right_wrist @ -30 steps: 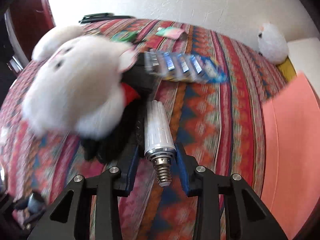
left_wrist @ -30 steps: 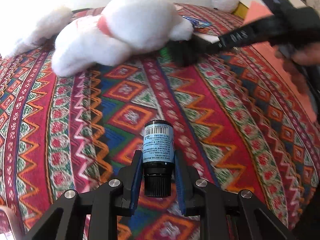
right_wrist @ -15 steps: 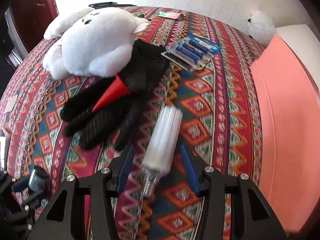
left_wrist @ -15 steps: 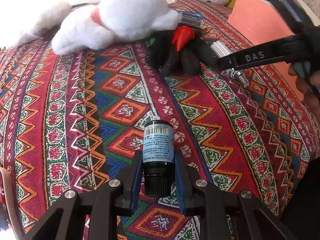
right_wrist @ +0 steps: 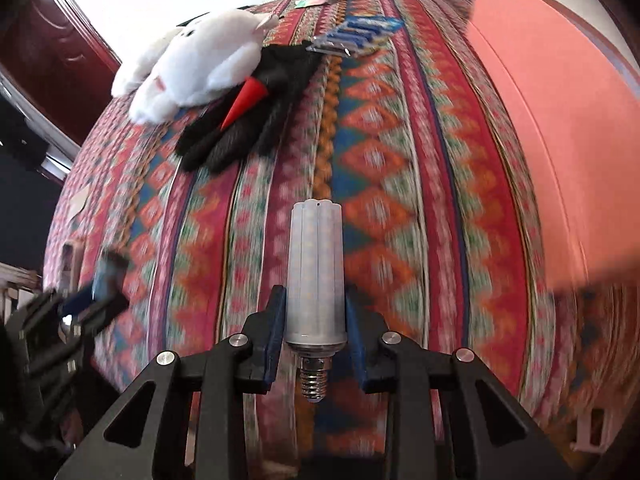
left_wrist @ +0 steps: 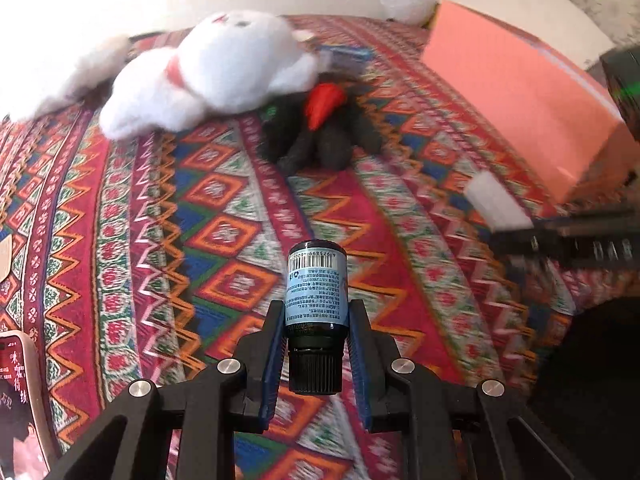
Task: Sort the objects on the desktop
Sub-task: 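Carry the dark bottle and white bulb into the shoebox and release both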
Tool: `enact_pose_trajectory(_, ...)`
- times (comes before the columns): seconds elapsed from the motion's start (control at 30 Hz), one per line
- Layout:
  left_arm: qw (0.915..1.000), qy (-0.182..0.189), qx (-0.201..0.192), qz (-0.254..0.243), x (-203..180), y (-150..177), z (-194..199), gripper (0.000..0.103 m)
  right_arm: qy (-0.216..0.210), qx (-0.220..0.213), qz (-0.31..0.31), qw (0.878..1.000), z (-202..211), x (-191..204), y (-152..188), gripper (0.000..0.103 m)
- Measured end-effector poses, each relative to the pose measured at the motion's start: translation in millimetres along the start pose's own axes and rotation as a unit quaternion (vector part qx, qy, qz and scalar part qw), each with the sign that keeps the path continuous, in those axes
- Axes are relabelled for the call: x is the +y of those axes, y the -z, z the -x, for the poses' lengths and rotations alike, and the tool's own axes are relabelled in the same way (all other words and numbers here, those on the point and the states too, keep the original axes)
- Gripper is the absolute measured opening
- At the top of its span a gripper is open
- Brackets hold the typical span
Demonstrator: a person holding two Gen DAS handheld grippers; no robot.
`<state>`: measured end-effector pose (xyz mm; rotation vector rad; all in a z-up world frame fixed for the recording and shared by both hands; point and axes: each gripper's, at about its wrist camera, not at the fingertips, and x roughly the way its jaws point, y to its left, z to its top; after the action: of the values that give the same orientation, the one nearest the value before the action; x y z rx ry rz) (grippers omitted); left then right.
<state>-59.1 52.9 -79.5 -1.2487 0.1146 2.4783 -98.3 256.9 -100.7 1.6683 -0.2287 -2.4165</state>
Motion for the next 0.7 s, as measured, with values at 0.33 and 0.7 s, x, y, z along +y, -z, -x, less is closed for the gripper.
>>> enact_pose_trajectory(0.33, 0.9949, 0.060, -0.034, -0.074, -81.4, -16.0, 48.5, 0.024, 0.018, -0.055, -0.030, 0.998, 86.4, -12.5, 72.9, 0.030)
enact_pose_trajectory(0.7, 0.9782, 0.115, -0.078, -0.154, -185.7, -68.9, 77.7, 0.024, 0.100, -0.136, -0.091, 0.981, 182.3, -91.9, 101.5, 0.030)
